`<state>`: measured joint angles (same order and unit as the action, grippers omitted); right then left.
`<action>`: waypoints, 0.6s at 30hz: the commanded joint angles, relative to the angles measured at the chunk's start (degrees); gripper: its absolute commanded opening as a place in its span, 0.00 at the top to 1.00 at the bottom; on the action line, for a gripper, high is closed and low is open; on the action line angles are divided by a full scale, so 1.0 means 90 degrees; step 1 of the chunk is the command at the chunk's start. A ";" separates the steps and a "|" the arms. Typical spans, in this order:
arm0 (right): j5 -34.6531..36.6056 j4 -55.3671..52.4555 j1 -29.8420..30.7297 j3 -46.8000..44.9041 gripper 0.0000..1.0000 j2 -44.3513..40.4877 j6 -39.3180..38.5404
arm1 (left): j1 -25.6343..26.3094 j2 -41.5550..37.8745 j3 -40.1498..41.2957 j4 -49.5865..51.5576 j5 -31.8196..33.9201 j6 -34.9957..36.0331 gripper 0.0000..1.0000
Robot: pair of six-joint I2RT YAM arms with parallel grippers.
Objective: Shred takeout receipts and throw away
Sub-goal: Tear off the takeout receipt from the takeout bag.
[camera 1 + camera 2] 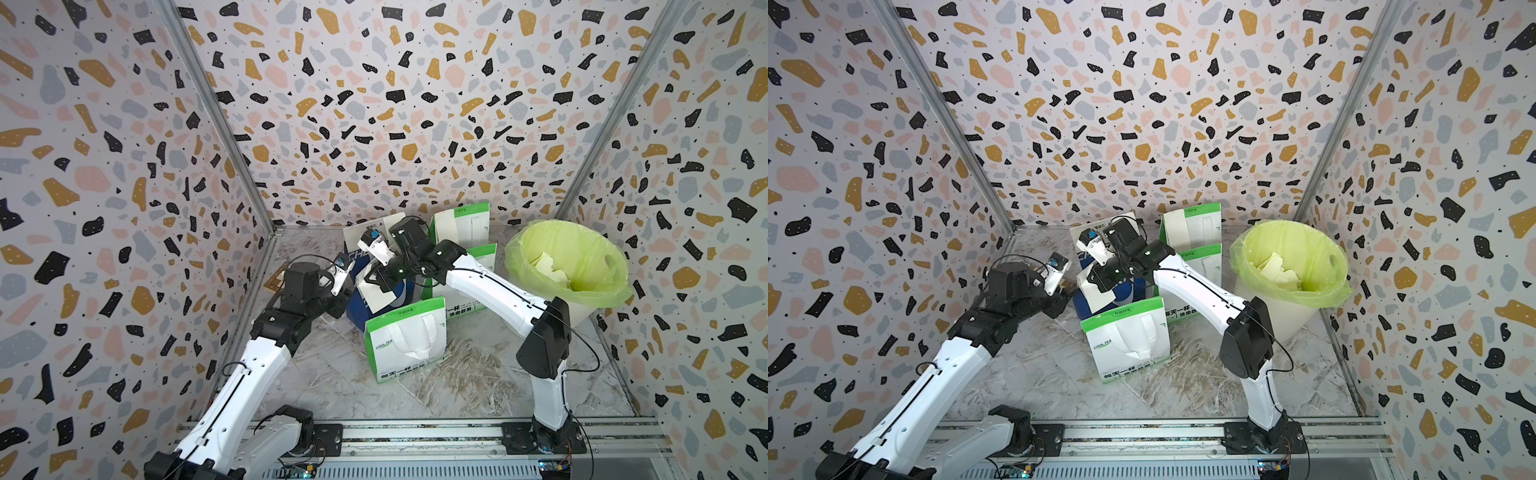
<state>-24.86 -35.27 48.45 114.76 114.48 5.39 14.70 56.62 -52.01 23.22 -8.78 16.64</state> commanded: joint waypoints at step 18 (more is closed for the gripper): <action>-0.0406 -0.0837 -0.0033 0.0777 1.00 -0.0277 -0.0162 | 0.0017 0.0329 0.0323 -0.0945 -0.1619 0.0084 0.50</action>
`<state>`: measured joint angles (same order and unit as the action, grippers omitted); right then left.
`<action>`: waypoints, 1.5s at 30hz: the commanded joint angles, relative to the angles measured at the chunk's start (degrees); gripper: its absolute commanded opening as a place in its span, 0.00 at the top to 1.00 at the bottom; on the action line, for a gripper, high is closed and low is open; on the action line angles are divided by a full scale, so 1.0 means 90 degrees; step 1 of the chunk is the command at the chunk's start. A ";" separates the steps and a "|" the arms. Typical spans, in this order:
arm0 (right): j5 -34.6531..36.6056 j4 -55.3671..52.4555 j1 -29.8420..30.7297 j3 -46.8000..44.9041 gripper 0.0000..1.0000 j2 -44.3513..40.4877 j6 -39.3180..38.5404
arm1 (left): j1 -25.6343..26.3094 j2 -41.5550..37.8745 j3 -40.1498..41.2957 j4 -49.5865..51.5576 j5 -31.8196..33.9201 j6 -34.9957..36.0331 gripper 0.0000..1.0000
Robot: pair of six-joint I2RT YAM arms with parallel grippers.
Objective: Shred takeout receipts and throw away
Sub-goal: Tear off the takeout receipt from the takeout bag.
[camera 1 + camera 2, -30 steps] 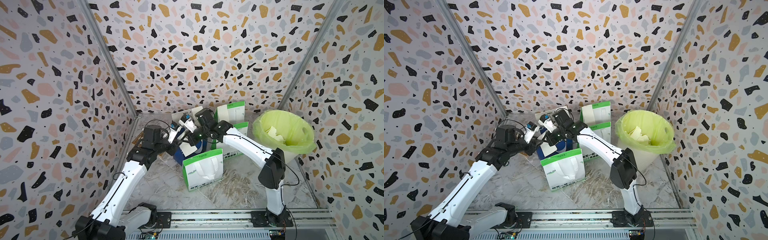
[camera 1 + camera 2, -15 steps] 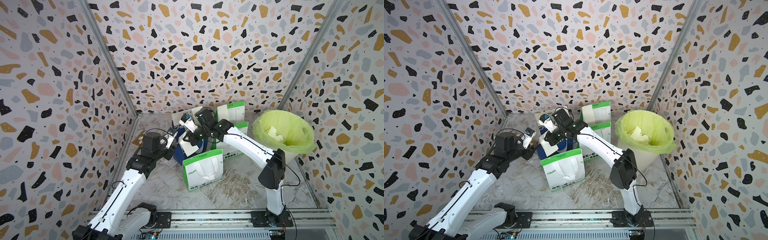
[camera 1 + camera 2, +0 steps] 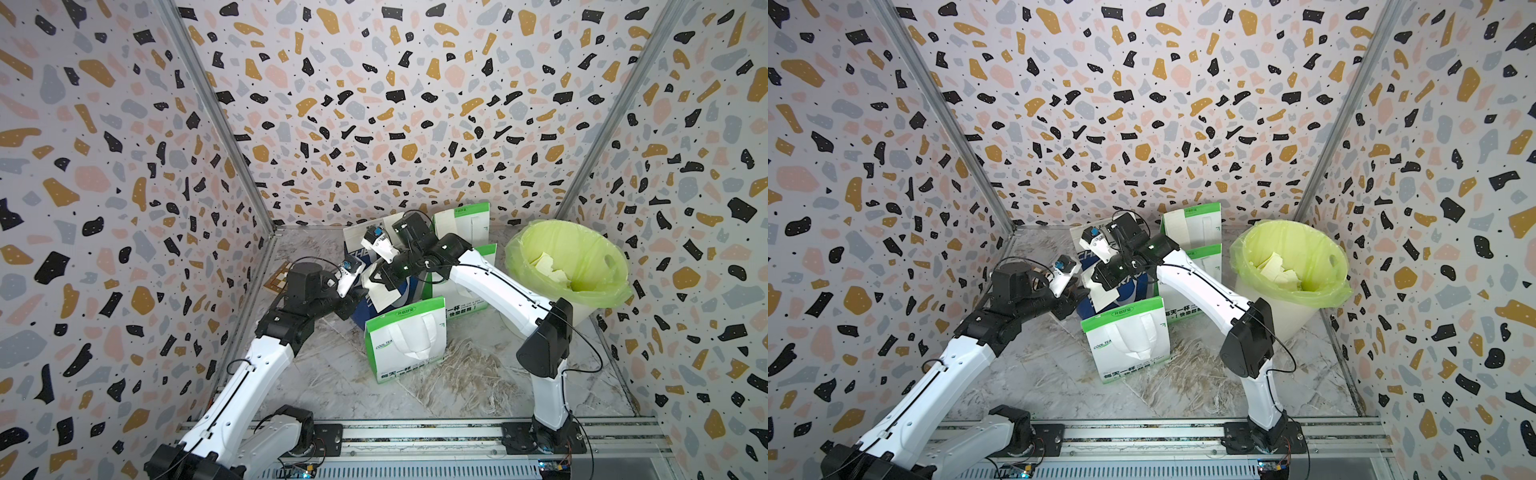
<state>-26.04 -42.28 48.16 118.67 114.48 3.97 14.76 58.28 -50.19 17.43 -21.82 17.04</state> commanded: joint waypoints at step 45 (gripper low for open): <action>0.0975 -0.0161 -0.0146 -0.0173 1.00 -0.1162 0.0342 | 0.0010 -0.0115 0.1173 -0.2250 -0.0254 -0.0671 0.63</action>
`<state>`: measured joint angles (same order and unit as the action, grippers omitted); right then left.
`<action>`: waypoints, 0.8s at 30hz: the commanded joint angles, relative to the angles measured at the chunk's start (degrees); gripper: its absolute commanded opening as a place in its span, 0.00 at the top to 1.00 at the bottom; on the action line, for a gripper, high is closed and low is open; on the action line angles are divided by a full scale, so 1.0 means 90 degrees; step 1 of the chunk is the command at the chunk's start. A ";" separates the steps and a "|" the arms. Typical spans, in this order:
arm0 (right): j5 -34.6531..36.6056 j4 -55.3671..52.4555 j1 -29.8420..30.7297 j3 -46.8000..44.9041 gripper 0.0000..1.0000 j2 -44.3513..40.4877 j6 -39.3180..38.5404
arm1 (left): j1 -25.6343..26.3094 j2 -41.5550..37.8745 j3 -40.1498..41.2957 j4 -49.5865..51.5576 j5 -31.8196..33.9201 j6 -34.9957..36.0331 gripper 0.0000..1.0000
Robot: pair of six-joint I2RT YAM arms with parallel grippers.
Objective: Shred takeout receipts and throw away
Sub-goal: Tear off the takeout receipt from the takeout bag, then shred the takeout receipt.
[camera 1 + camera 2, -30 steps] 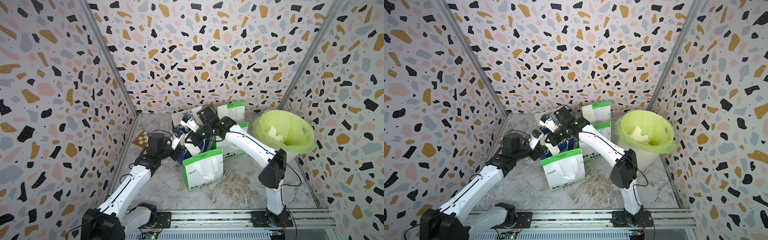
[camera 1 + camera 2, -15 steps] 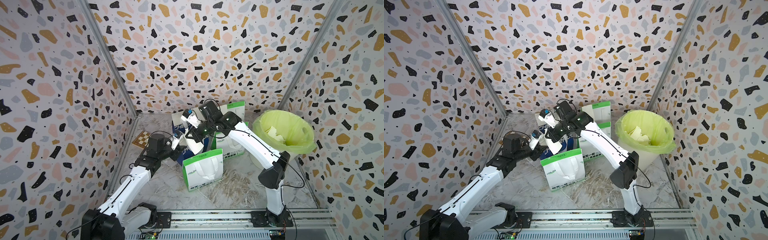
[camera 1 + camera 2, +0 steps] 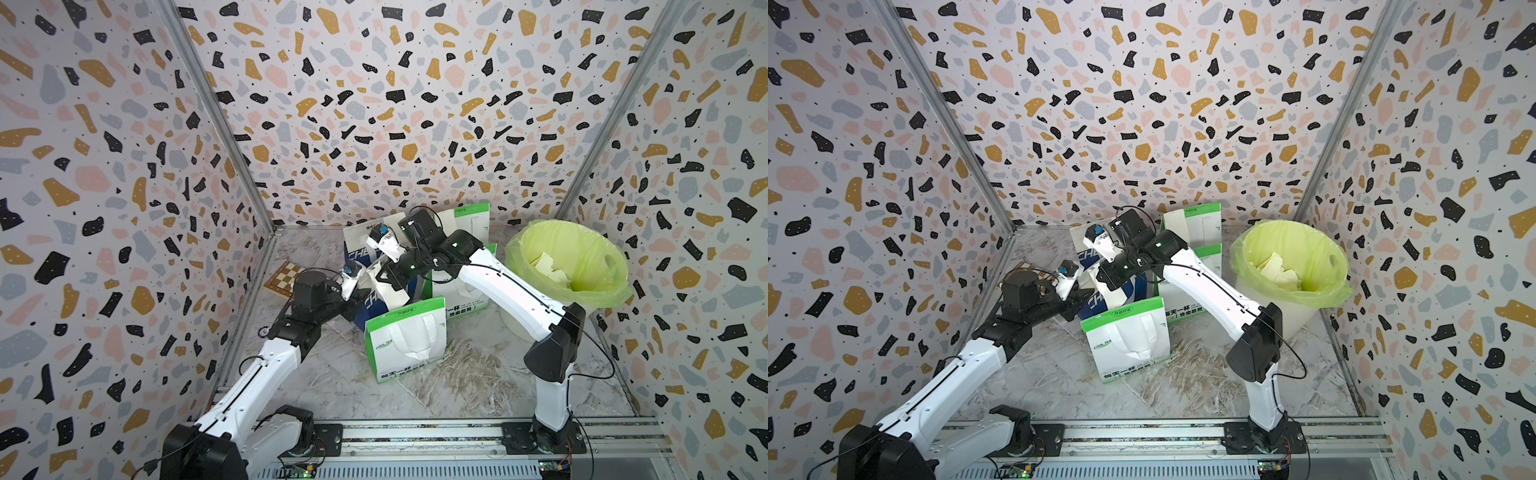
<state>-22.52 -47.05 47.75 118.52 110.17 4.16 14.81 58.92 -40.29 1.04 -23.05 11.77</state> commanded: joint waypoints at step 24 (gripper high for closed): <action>0.0623 0.1948 -0.1017 -0.2572 1.00 -0.3133 0.0666 | 0.0005 -0.1126 -0.1130 0.1567 -0.0403 0.0468 0.40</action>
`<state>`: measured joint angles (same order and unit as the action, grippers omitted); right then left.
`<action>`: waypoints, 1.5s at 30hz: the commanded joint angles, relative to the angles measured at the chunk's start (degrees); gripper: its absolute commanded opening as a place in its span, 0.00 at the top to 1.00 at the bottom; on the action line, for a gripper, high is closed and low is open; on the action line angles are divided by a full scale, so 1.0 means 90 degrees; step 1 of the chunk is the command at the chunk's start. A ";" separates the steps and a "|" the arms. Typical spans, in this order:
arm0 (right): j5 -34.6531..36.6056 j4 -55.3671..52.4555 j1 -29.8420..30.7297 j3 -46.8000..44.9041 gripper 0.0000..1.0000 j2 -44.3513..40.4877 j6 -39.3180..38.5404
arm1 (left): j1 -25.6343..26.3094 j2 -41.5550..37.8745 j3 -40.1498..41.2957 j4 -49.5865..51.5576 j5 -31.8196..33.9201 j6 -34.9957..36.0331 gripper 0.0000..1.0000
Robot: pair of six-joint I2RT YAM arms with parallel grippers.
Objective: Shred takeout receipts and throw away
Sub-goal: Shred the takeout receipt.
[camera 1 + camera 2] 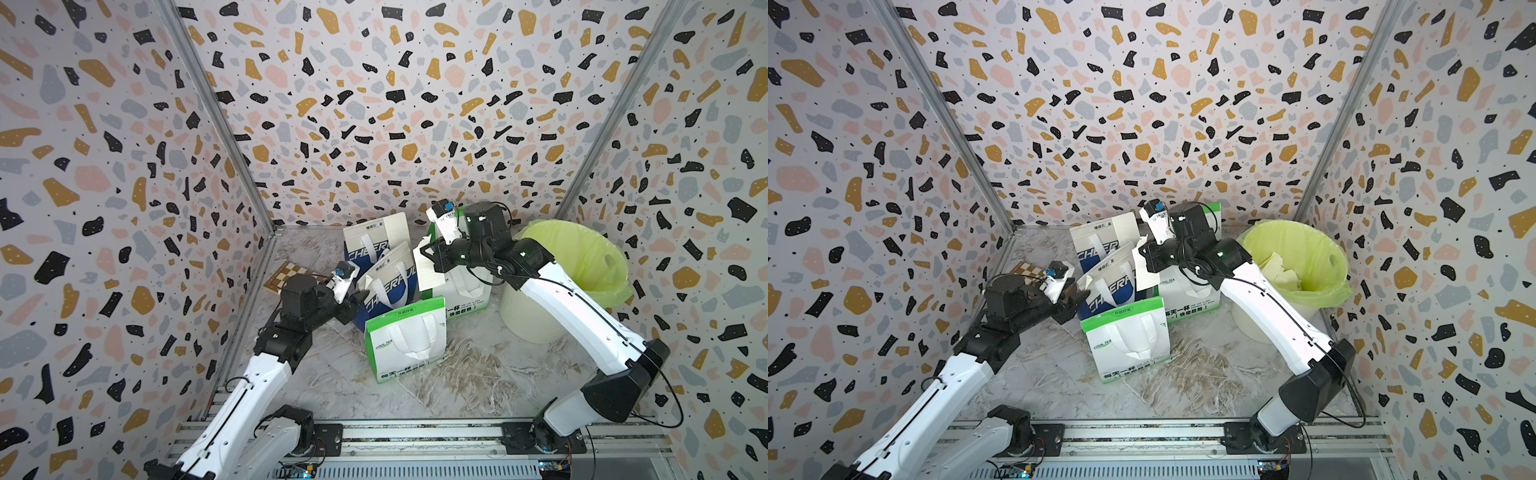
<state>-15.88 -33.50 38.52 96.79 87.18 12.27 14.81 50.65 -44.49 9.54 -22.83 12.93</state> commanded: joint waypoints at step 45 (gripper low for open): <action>-0.1936 0.1299 -0.0027 -0.1102 0.91 -0.2012 -0.0246 | 0.2627 0.1847 -0.2966 -0.1115 -0.1084 -0.1933 0.84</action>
<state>-33.19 -22.37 38.48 86.04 70.30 9.61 38.13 68.10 -70.54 2.31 -32.95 -4.58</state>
